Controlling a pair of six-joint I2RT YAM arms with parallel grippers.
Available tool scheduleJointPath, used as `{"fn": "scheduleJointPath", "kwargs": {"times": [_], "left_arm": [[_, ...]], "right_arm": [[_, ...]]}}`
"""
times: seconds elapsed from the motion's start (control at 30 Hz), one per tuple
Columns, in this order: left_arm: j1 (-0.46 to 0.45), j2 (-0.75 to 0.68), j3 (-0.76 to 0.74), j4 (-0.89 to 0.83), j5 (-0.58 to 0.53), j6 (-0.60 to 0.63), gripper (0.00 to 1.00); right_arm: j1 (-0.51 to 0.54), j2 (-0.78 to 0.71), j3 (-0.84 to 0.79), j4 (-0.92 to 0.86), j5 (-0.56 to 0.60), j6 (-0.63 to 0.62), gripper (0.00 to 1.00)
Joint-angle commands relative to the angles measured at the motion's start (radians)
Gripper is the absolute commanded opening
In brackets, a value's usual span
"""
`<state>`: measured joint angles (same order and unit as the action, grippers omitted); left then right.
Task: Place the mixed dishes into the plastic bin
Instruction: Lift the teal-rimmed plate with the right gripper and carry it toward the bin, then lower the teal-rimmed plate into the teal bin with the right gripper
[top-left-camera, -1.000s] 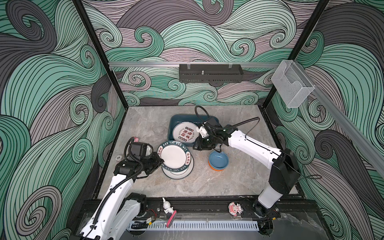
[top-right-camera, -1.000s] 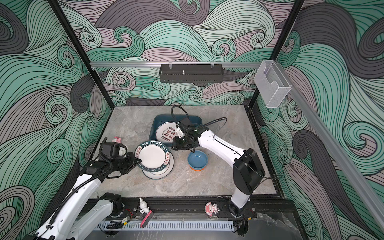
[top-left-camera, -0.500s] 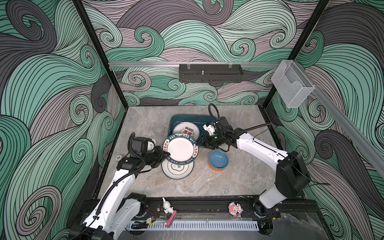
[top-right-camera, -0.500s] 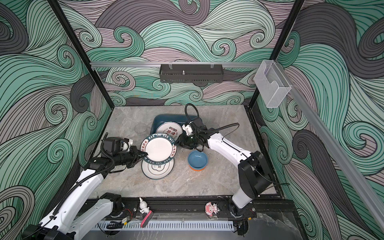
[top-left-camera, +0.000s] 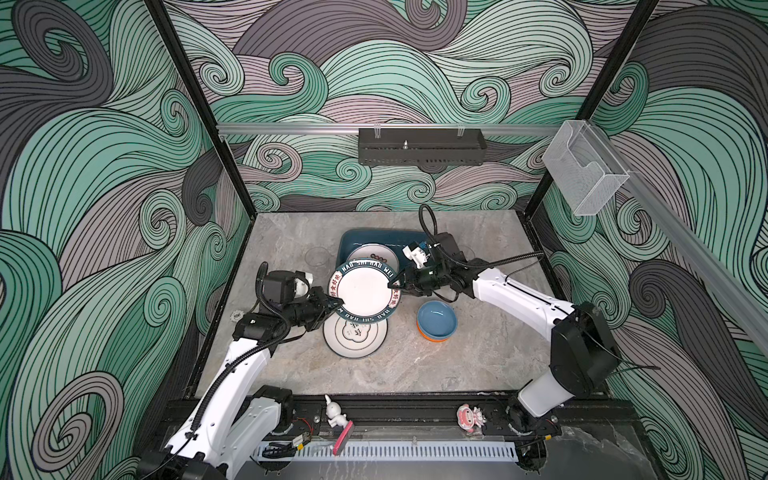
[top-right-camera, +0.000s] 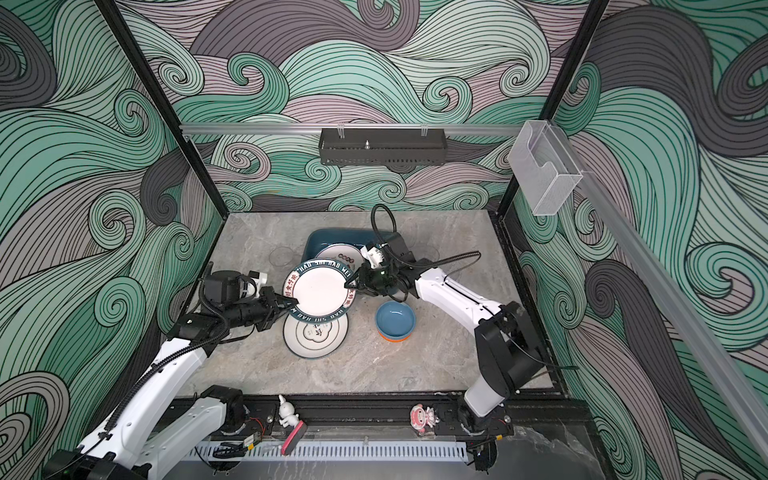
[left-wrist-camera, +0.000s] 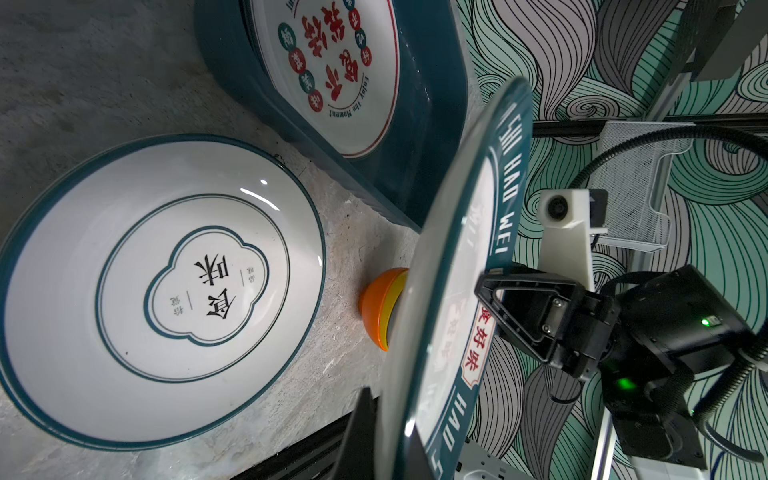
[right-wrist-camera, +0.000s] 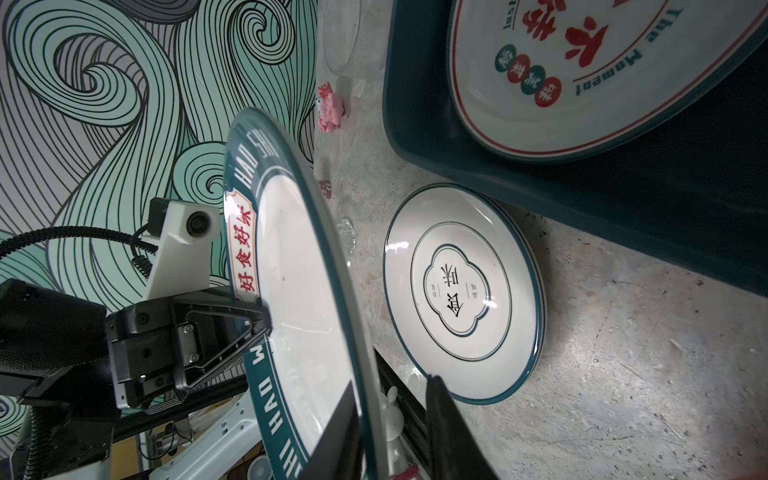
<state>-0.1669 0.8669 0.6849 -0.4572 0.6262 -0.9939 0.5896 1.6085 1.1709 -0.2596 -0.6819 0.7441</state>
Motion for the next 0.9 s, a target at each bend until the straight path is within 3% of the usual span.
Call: {"fn": "scheduleJointPath", "kwargs": {"times": [0.0, 0.13, 0.33, 0.63, 0.87], "left_arm": [[-0.008, -0.024, 0.023, 0.070, 0.046, -0.014, 0.00], [-0.008, -0.027, 0.019, 0.063, 0.038, -0.017, 0.01], [-0.008, -0.036, 0.017, 0.052, 0.025, -0.017, 0.14], [-0.008, -0.049, 0.018, 0.013, -0.005, -0.005, 0.41], [-0.008, -0.061, 0.009, -0.030, -0.036, 0.012, 0.53]], "right_arm": [[-0.003, -0.004, -0.013, 0.024, -0.016, 0.007, 0.20], [-0.003, -0.010, -0.014, 0.028, -0.013, 0.006, 0.12], [-0.006, -0.025, -0.019, 0.028, -0.001, 0.000, 0.05], [-0.038, -0.048, -0.032, 0.027, 0.013, 0.002, 0.02], [-0.070, -0.052, -0.040, 0.028, 0.020, 0.000, 0.02]]}}
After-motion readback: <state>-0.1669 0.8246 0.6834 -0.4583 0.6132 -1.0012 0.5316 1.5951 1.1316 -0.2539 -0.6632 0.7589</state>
